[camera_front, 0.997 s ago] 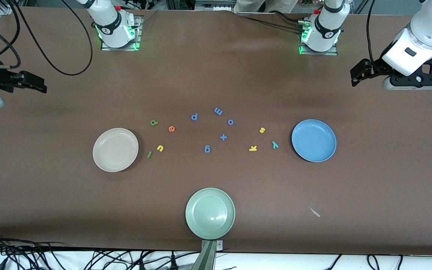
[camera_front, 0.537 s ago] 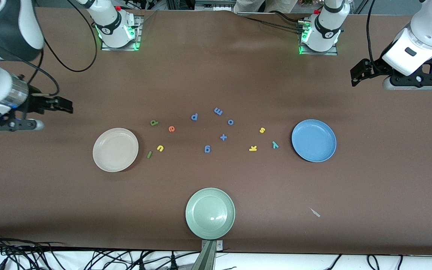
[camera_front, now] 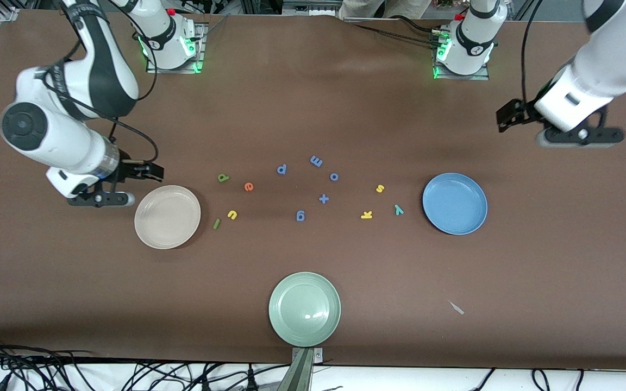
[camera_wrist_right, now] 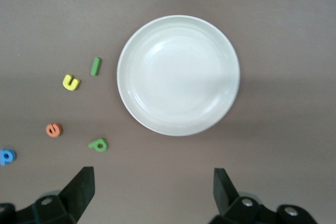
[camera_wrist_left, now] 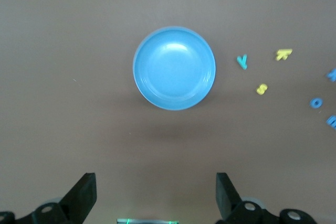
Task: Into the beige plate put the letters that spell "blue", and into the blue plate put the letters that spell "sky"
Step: 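Move the right gripper to the green p while the left gripper reaches the teal y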
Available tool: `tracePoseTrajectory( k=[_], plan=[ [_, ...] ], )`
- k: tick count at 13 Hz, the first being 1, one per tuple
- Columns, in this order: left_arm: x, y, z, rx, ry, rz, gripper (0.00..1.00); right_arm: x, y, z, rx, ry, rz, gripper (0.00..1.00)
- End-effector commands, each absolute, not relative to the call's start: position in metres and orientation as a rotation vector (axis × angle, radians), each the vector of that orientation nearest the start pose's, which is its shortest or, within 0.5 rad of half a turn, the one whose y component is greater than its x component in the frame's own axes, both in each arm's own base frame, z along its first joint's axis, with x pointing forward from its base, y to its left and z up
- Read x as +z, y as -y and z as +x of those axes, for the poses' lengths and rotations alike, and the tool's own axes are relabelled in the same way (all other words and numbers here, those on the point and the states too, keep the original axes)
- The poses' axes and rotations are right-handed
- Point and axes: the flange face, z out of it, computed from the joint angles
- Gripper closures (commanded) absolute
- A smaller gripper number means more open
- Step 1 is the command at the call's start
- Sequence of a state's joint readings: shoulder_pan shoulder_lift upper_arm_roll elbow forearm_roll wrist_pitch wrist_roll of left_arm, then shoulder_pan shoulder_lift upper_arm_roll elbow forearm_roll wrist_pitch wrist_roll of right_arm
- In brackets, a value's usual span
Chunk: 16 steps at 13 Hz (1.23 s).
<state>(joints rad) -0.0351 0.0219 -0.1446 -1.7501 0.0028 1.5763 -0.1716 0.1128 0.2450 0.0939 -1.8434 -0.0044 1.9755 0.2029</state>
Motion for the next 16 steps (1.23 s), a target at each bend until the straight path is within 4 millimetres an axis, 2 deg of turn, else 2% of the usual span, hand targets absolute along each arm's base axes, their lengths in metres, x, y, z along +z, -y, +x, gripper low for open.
tracePoseTrajectory(
  k=[1,2,3,5,7,10,11,14,16],
  plan=[
    [0.465,0.14,0.56,0.463,-0.116,-3.057,0.0,0.354,-0.149,0.589,0.167,-0.055,-3.132,0.0],
    [0.454,0.16,0.57,0.47,-0.157,-3.058,0.0,0.341,-0.157,0.584,0.149,-0.079,-3.13,0.0],
    [0.439,0.172,0.586,0.484,-0.156,-3.062,0.0,0.327,-0.162,0.578,0.135,-0.1,-3.13,0.0],
    [0.392,0.202,0.606,0.537,-0.102,-3.047,0.0,0.297,-0.182,0.563,0.118,-0.13,-3.128,0.0],
    [0.353,0.239,0.619,0.442,-0.008,-3.067,0.0,0.273,-0.201,0.55,0.109,-0.176,-3.125,0.0],
    [0.294,0.249,0.639,0.34,0.164,-3.109,0.0,0.245,-0.221,0.541,0.127,-0.279,-3.123,0.0],
    [0.278,0.249,0.643,0.322,0.208,-3.114,0.0,0.237,-0.221,0.537,0.132,-0.28,-3.124,0.0],
    [0.227,0.275,0.635,0.291,0.278,-3.072,0.0,0.207,-0.213,0.516,0.084,-0.29,-3.109,0.0],
    [0.202,0.28,0.63,0.236,0.333,-3.002,0.0,0.193,-0.211,0.507,0.092,-0.343,-3.106,0.0]
  ],
)
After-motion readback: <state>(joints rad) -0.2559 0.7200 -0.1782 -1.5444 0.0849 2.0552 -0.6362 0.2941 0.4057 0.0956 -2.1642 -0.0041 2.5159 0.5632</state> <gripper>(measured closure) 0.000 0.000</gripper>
